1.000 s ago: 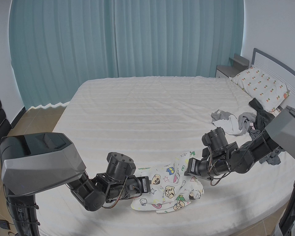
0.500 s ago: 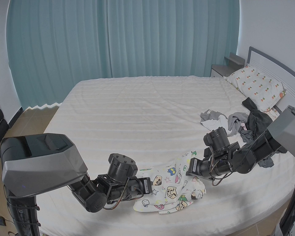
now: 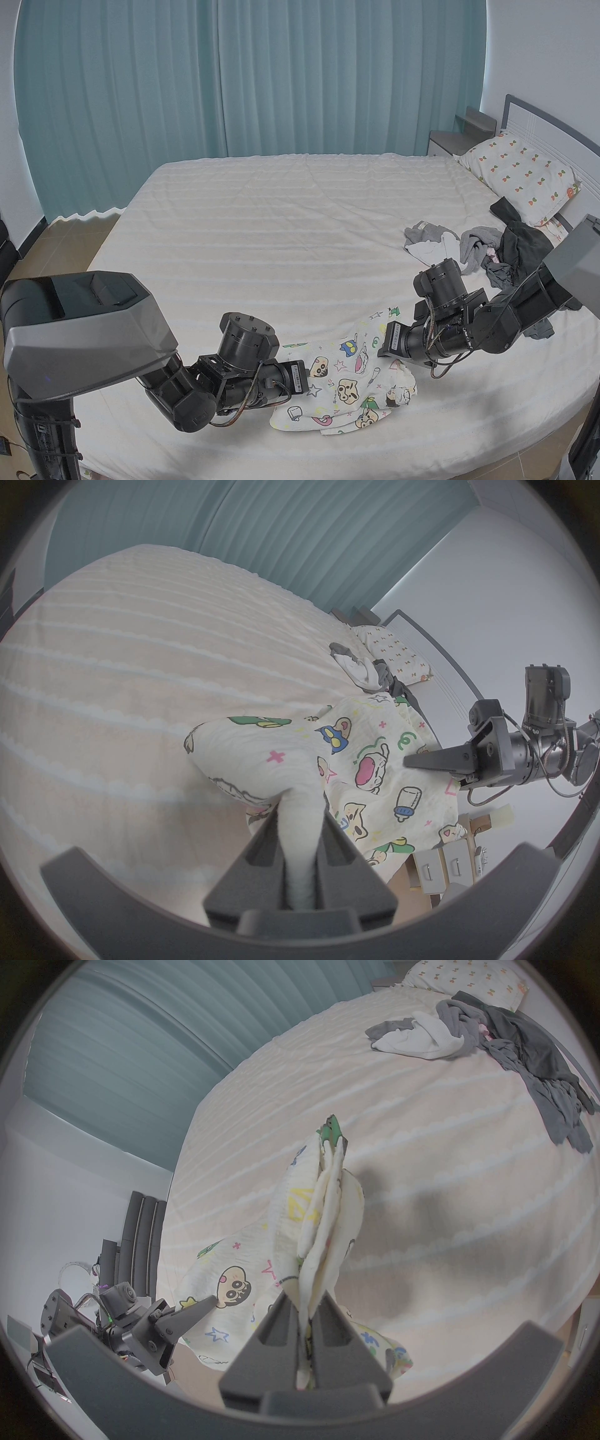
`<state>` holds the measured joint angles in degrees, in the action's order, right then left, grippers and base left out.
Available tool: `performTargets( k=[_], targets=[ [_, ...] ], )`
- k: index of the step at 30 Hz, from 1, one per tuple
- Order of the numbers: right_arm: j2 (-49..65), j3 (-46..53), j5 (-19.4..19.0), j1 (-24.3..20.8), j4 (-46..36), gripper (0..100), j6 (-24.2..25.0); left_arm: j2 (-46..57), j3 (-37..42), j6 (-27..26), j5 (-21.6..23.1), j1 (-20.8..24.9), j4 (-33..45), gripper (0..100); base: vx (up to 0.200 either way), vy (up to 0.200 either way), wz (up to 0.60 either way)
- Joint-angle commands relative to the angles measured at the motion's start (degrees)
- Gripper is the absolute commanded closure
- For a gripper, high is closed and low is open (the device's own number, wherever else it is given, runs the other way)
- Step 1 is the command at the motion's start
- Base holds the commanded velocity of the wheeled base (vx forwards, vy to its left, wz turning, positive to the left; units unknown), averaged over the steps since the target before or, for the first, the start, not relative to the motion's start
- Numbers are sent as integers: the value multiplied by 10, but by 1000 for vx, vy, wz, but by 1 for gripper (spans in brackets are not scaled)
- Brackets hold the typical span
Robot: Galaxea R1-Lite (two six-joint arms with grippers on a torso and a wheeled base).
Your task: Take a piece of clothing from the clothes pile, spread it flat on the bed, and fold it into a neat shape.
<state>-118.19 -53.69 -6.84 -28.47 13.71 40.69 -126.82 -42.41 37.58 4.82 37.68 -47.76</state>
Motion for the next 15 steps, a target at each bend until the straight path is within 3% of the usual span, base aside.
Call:
performTargets(
  k=[1, 12, 15],
  targets=[
    [-1, -1, 0, 0, 1, 100, 0, -3, -2, -1, -1, -1, -6, 100, 0, 0, 0],
    [1, -1, 0, 5, 1, 100, 0, -4, -19, 11, -7, 3, -9, 100, 0, 0, 0],
    [2, 0, 1, 6, 1, 100, 0, -4, -22, 11, -7, 3, -10, 100, 0, -200, 0]
  ],
)
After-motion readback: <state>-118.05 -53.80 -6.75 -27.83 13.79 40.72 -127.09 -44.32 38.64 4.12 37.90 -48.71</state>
